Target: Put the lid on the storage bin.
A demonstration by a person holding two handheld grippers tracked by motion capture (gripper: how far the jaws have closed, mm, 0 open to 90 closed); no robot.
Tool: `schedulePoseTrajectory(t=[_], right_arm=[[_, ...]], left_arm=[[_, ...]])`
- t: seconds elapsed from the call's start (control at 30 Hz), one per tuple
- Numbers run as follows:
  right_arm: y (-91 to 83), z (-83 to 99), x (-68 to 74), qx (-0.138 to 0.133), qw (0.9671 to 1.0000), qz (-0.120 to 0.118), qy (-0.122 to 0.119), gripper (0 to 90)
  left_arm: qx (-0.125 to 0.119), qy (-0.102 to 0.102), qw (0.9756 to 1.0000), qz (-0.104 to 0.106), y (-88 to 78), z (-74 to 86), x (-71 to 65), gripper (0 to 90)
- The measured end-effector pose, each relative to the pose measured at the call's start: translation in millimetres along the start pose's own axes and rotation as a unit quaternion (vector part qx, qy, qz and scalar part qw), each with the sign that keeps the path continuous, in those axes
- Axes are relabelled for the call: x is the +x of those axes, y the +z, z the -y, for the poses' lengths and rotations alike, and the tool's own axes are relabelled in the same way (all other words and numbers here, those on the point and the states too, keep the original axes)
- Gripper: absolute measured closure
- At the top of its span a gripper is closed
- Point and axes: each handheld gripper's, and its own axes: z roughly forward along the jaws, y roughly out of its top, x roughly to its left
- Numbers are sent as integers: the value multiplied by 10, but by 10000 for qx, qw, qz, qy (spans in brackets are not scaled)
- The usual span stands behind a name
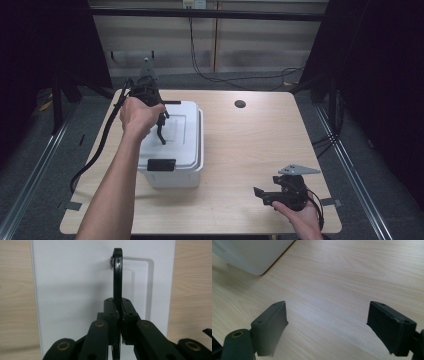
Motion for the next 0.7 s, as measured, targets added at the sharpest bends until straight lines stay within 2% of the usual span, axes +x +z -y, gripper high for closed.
schedulePoseTrajectory(t=[0.1,0.13,0.3,0.5,0.57,0.7], right_arm=[[3,0,0,8,10000,-20,-12,156],[6,-1,-1,20,10000,-6,-2,156],[4,2,-1,19,10000,1,-20,156],[4,4,-6,29,10000,11,7,156],[4,4,-5,26,10000,2,4,156],[2,5,-5,24,10000,12,6,156]], left_arm=[[-14,45,10000,35,-2,4,-20,849],[34,84,9999,123,3,10,-36,849],[30,92,9999,92,17,17,-116,849],[34,91,9999,-25,58,19,-121,849],[70,106,9999,22,70,18,-128,849],[19,86,10000,-22,68,16,-138,849]])
